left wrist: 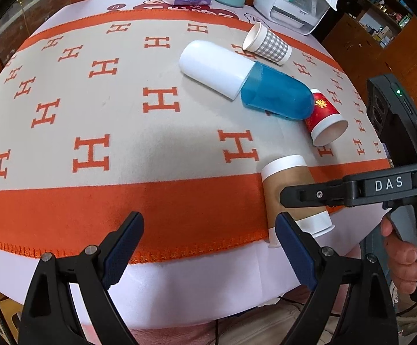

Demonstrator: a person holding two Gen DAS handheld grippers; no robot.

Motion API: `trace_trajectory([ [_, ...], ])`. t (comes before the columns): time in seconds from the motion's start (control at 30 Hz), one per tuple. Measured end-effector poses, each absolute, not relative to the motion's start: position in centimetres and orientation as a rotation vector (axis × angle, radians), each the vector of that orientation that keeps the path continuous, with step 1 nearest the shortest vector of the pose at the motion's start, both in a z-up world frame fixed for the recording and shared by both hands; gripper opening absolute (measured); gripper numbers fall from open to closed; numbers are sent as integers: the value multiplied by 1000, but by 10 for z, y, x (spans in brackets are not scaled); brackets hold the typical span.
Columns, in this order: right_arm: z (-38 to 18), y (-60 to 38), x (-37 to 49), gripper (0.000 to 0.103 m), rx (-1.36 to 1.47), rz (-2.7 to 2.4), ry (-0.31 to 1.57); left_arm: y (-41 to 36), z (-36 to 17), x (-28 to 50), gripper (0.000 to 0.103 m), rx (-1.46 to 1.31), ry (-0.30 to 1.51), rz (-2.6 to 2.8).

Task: Flip cup upside down
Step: 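Lift the brown-sleeved cup with the right tool and rotate it, then lower the cup onto the table rim-down and open the right tool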

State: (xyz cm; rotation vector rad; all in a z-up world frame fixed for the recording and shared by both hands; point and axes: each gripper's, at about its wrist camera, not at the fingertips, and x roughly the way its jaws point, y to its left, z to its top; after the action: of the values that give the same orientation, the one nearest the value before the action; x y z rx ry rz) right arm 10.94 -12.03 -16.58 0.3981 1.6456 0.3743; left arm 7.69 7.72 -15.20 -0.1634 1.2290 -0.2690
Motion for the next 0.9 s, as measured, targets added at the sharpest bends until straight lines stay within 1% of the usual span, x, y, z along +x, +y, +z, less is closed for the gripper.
trace_trajectory([
  [0.33, -166, -119, 107, 63, 383, 386, 1656, 80, -161, 79, 91, -174, 1256, -271],
  [0.53, -155, -118, 103, 62, 361, 410, 1609, 77, -162, 79, 91, -180, 1261, -277],
  [0.7, -141, -123, 100, 62, 356, 419, 1495, 78, -162, 80, 91, -194, 1249, -265],
  [0.9, -127, -126, 95, 62, 329, 411, 1257, 77, -155, 80, 91, -172, 1164, -208],
])
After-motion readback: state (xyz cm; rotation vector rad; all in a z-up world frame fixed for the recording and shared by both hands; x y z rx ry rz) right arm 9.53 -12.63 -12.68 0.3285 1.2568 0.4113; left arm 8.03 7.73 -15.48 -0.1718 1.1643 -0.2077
